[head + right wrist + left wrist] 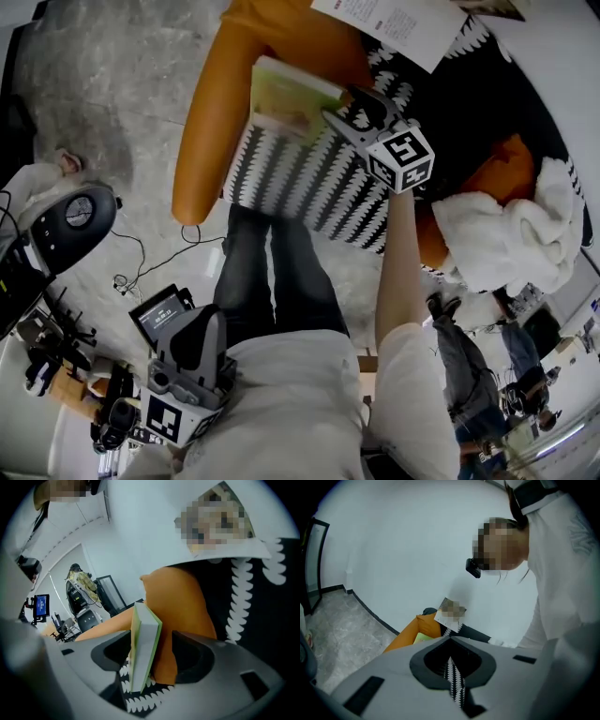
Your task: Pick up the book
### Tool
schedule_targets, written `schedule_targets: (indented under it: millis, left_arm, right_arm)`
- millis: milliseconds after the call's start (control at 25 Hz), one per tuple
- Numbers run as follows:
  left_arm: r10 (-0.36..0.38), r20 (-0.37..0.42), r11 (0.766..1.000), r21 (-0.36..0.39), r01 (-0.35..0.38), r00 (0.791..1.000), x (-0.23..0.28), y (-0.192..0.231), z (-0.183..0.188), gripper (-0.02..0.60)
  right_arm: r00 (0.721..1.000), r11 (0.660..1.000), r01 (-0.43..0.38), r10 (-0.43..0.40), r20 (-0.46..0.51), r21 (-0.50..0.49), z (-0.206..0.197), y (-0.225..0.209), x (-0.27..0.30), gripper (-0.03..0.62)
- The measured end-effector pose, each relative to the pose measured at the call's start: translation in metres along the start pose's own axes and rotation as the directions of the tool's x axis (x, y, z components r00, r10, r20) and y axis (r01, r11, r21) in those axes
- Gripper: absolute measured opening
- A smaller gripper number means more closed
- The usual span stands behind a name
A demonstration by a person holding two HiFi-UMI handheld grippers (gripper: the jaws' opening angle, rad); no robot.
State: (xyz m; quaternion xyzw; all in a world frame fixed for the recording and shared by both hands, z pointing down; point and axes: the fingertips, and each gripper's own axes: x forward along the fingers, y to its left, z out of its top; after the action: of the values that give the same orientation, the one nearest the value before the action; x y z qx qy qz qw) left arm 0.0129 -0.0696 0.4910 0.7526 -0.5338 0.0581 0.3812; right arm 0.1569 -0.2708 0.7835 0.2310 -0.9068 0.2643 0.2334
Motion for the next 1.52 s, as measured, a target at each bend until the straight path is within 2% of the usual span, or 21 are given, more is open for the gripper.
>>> schedule_targets:
  millis: [240,400,600,760,840,1120,1360,1520]
  left_arm:
    - [0.030,-0.008,1.000,0.008,-0.030,1.000,0.004,0.005,-0.007,0.009]
    - [0.035,-0.020,0.999,0.017,-0.034,0.999,0.002,0.010,-0.010,0.009]
    - [0.036,-0.072,0.999,0.007,-0.035,0.997,-0.001,0.012,-0.021,0.009]
    - [0.054,-0.125,0.998,-0.019,-0.057,0.991,-0.005,0.016,-0.031,0.009]
    - [0.062,-0.134,0.998,-0.016,-0.065,0.989,-0.007,0.022,-0.031,0.009]
    - [0.080,-0.097,0.997,-0.001,-0.080,0.992,-0.006,0.035,-0.016,0.008]
    - [0.022,-0.053,1.000,0.000,-0.022,0.998,-0.001,0.038,-0.004,0.009]
    - [-0.016,-0.003,1.000,-0.011,0.016,1.000,-0.004,0.038,0.012,0.009]
  right_arm:
    - [0.994,0.994,-0.107,0.107,-0.014,-0.006,-0.015,0.017,0.025,0.254]
    - [0.994,0.994,-0.109,0.109,-0.008,0.007,-0.017,0.020,0.039,0.183]
    - [0.993,0.993,-0.115,0.115,-0.004,0.014,-0.019,0.024,0.046,0.181]
    - [0.992,0.992,-0.123,0.122,-0.044,-0.013,-0.022,0.031,0.054,0.176]
    - [0.992,0.993,-0.118,0.118,-0.046,0.011,-0.022,0.033,0.056,0.167]
    - [0.997,0.997,-0.057,0.059,-0.054,0.045,-0.020,0.051,0.040,0.152]
    - [0.995,0.987,0.077,-0.085,0.050,0.139,-0.011,0.040,0.008,0.147]
    - [0.993,0.980,0.102,-0.110,0.036,0.173,-0.013,0.044,0.010,0.147]
